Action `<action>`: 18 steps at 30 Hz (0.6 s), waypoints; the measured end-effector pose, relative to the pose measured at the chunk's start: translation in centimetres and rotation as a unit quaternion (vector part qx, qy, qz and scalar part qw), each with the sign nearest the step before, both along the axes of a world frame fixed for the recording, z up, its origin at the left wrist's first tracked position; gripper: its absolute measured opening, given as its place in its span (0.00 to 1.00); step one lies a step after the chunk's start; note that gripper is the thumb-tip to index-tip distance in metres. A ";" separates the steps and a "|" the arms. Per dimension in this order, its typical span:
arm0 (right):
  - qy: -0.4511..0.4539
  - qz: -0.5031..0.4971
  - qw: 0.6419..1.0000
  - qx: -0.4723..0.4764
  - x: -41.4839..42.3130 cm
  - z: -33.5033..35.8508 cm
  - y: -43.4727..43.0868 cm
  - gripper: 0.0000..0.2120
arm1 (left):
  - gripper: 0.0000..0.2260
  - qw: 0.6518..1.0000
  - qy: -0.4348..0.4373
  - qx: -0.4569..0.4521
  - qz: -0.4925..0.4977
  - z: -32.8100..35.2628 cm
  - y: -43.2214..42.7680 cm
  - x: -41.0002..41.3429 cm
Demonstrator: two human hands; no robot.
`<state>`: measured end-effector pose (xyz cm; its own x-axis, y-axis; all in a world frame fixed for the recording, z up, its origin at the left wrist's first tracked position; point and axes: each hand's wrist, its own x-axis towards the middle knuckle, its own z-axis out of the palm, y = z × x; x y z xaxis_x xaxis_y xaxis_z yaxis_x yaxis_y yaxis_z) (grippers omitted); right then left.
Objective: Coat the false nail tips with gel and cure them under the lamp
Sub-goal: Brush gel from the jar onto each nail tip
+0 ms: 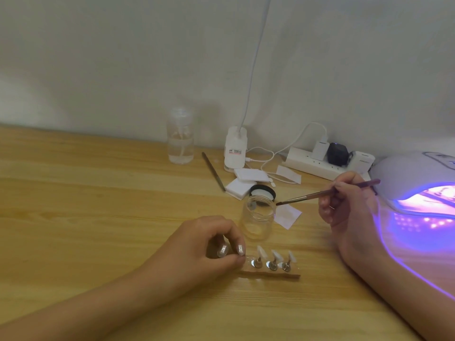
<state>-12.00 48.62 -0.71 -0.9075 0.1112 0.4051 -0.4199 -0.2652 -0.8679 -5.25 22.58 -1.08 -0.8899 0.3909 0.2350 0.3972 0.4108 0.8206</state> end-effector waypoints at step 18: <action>-0.027 0.002 0.999 -0.033 -0.4 -0.2 0.1 0.16 | 0.07 0.999 0.016 -0.046 -0.020 0.0 -0.9 0.3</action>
